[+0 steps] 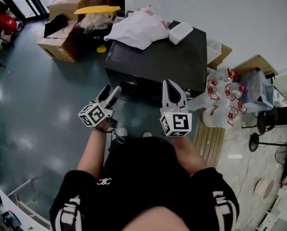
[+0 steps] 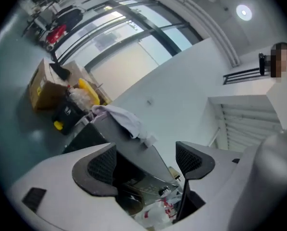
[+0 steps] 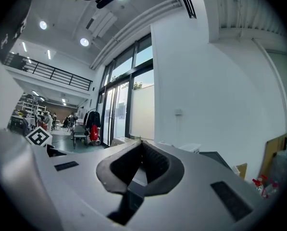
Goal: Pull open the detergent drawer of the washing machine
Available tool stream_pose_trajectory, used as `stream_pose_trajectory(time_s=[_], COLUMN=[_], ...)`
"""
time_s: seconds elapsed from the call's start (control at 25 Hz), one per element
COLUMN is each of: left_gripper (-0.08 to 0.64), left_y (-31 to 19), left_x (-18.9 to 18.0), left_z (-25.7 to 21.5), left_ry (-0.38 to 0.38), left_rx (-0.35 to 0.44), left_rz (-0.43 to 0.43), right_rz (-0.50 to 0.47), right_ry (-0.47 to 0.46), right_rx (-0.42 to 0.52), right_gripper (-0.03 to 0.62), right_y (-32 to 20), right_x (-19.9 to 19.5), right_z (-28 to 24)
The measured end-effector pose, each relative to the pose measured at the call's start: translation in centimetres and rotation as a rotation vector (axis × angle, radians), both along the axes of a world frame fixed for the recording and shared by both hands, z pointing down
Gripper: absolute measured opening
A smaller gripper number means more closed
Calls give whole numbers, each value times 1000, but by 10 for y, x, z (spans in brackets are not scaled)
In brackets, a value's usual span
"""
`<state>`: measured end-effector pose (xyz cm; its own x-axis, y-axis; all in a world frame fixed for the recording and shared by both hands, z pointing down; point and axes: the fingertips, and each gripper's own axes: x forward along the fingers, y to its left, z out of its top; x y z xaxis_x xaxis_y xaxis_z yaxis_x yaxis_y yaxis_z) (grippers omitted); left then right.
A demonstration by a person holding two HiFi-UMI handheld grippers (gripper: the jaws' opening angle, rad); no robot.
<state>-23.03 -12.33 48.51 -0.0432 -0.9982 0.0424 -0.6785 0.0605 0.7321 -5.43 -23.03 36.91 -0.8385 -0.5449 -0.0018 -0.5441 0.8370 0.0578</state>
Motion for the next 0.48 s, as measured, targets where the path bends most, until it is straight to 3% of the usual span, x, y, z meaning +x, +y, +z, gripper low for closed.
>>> stream_pose_trajectory(time_s=[0.48], left_gripper=[377], left_y=[-28], left_x=[-3], left_z=[76], left_ry=[439], left_rx=[126], left_rz=[105], right_rz=[103], right_ry=[29], right_rx=[11], right_gripper=[3], right_y=[-5], right_x=[29], right_z=[9])
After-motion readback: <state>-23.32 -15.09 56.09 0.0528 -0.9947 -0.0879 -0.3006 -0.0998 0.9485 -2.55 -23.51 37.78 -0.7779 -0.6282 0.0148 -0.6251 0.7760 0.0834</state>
